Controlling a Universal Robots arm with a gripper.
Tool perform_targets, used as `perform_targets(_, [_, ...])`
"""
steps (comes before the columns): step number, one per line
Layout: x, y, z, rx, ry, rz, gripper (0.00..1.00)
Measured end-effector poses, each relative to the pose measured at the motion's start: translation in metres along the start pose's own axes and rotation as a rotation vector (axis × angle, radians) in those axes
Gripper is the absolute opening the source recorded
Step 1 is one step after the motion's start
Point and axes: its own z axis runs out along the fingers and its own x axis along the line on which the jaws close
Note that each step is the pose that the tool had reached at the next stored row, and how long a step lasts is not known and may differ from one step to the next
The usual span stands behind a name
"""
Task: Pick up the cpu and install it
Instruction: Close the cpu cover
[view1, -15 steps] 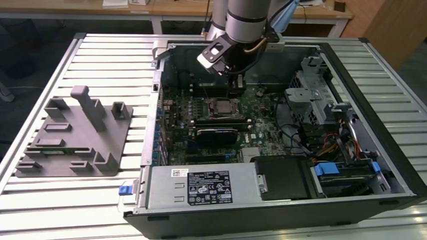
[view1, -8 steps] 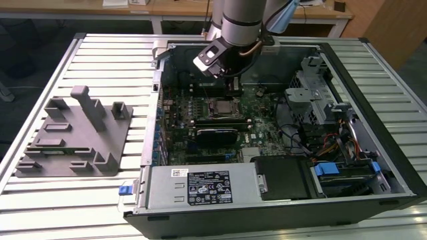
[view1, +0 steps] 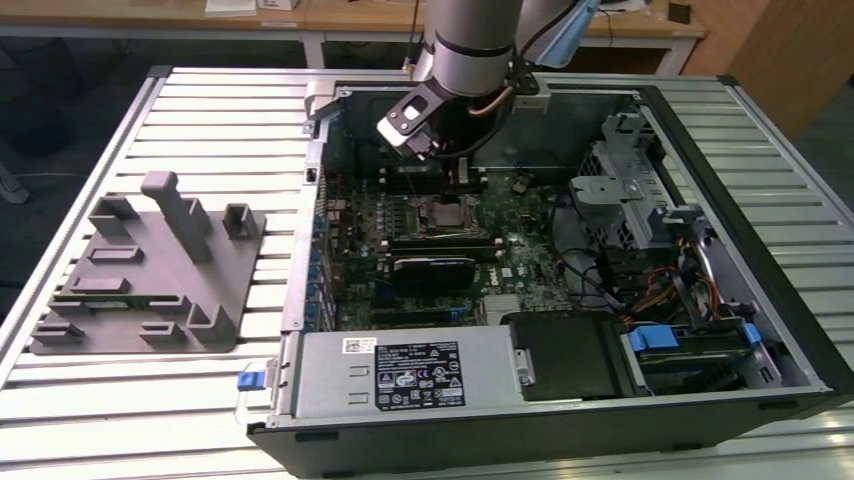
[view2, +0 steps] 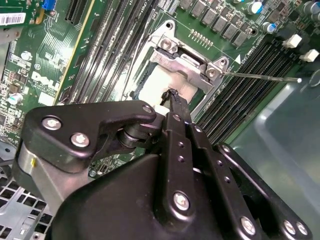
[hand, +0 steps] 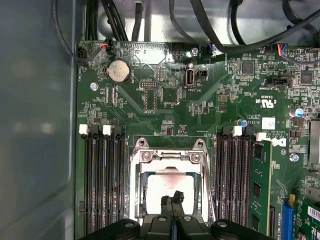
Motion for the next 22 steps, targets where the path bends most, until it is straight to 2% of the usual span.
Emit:
perform_targets(5, [0.0000, -0.0001, 0.0001, -0.0001, 0.0001, -0.003, 0.11])
perform_targets(7, [0.0000, 0.0000, 0.0001, -0.0003, -0.0003, -0.020, 0.11])
perform_targets(22, [0.0000, 0.0000, 0.0006, -0.0031, -0.0071, -0.290, 0.11])
